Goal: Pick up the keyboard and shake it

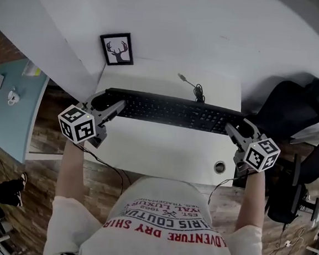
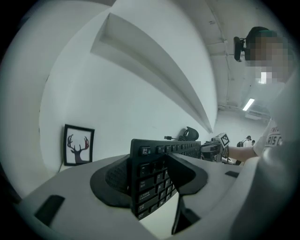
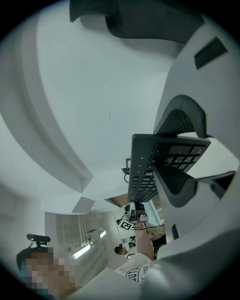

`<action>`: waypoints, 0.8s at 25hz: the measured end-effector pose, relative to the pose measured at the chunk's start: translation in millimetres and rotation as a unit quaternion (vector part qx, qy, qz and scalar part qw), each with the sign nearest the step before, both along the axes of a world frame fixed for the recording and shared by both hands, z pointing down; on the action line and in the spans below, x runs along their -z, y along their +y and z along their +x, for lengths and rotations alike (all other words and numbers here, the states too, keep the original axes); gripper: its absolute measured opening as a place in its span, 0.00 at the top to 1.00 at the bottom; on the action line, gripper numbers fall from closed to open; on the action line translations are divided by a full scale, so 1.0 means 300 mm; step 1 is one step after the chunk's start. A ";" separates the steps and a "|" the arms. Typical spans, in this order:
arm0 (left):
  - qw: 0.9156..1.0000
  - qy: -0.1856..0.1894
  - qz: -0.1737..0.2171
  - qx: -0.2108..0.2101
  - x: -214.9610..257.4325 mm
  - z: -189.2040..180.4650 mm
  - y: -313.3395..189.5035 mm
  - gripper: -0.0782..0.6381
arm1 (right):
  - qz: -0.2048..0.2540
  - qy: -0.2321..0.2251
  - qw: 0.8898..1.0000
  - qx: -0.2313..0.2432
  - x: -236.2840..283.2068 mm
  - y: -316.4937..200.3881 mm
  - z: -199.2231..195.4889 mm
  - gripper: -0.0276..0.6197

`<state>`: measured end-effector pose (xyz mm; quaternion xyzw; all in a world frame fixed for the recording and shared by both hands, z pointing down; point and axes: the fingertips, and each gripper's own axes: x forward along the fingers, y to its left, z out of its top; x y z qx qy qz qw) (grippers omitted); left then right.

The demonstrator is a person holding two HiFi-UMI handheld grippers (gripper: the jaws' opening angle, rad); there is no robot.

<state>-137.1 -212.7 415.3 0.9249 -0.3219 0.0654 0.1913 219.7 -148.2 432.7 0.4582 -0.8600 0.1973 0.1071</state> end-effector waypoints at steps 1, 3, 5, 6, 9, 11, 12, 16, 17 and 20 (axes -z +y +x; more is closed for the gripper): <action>1.000 0.003 0.014 0.001 0.043 0.001 -0.008 0.56 | 0.016 0.002 1.000 0.000 0.043 -0.011 0.002 0.64; 0.999 0.009 0.044 0.002 0.132 0.002 -0.021 0.56 | 0.052 0.010 0.999 0.000 0.133 -0.033 0.004 0.64; 0.997 0.017 0.080 0.002 0.217 0.002 -0.026 0.56 | 0.097 0.022 0.995 0.001 0.221 -0.047 0.005 0.64; 0.995 0.022 0.099 0.002 0.257 0.002 -0.025 0.56 | 0.122 0.027 0.992 0.001 0.262 -0.049 0.006 0.63; 0.988 0.035 0.148 0.005 0.354 0.003 -0.006 0.56 | 0.193 0.041 0.980 -0.002 0.370 -0.037 0.008 0.63; 0.983 0.043 0.176 0.007 0.399 0.005 0.012 0.56 | 0.233 0.053 0.971 -0.004 0.426 -0.020 0.011 0.63; 0.981 0.048 0.190 0.007 0.417 0.006 0.022 0.56 | 0.251 0.060 0.966 -0.005 0.450 -0.010 0.013 0.63; 0.969 0.068 0.238 0.006 0.476 0.011 0.054 0.56 | 0.312 0.082 0.946 -0.010 0.530 0.027 0.019 0.63; 0.966 0.070 0.250 0.005 0.489 0.013 0.061 0.56 | 0.322 0.086 0.943 -0.011 0.542 0.032 0.021 0.63; 0.957 0.070 0.280 0.004 0.515 0.014 0.076 0.56 | 0.344 0.089 0.935 -0.014 0.560 0.045 0.025 0.62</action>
